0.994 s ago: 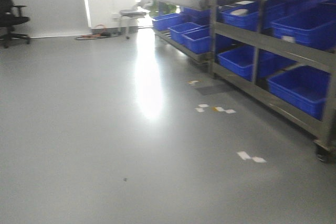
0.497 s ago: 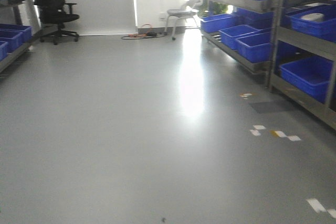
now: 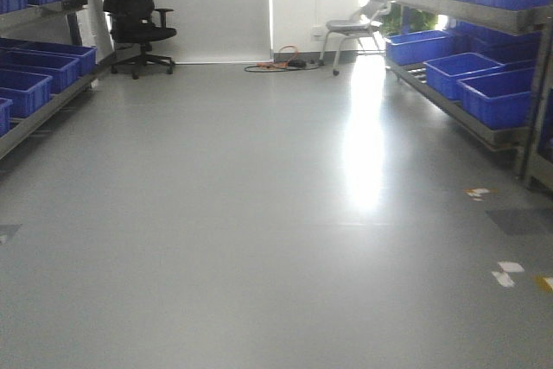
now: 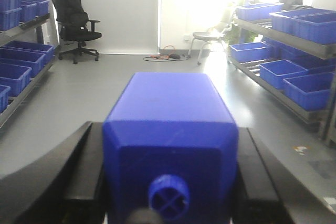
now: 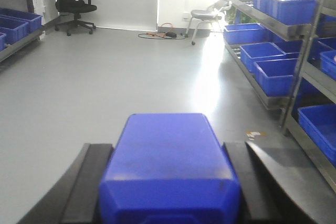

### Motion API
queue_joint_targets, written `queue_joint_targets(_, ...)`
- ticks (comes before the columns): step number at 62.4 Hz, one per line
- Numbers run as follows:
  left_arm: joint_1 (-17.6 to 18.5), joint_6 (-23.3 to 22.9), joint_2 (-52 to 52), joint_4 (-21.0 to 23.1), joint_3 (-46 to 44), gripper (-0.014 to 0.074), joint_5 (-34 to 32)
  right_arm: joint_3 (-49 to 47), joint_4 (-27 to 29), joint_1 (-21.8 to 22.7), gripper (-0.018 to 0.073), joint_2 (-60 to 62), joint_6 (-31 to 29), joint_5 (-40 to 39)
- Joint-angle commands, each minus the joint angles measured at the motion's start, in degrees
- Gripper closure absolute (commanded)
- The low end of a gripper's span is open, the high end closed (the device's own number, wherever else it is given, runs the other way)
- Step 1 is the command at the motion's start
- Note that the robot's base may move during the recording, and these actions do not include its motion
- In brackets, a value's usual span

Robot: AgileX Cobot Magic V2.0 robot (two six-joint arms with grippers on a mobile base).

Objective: Pick and sort blue part to right shelf
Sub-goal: 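Drive the base up to the shelf of blue bins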

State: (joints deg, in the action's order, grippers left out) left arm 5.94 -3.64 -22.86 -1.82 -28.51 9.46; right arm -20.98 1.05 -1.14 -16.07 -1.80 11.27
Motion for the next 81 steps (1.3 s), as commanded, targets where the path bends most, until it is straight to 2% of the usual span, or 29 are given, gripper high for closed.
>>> queue_joint_targets(1, 0.0, 0.1, -0.4, -0.1, -1.7, 0.0265, -5.7, -1.7, 0.1, 0.2, 0.0115, -0.4, -0.4, -5.5)
queue_joint_targets(81, 0.0, 0.1, -0.4, -0.1, -1.7, 0.0265, -5.7, -1.7, 0.1, 0.2, 0.0115, -0.4, -0.4, -5.5)
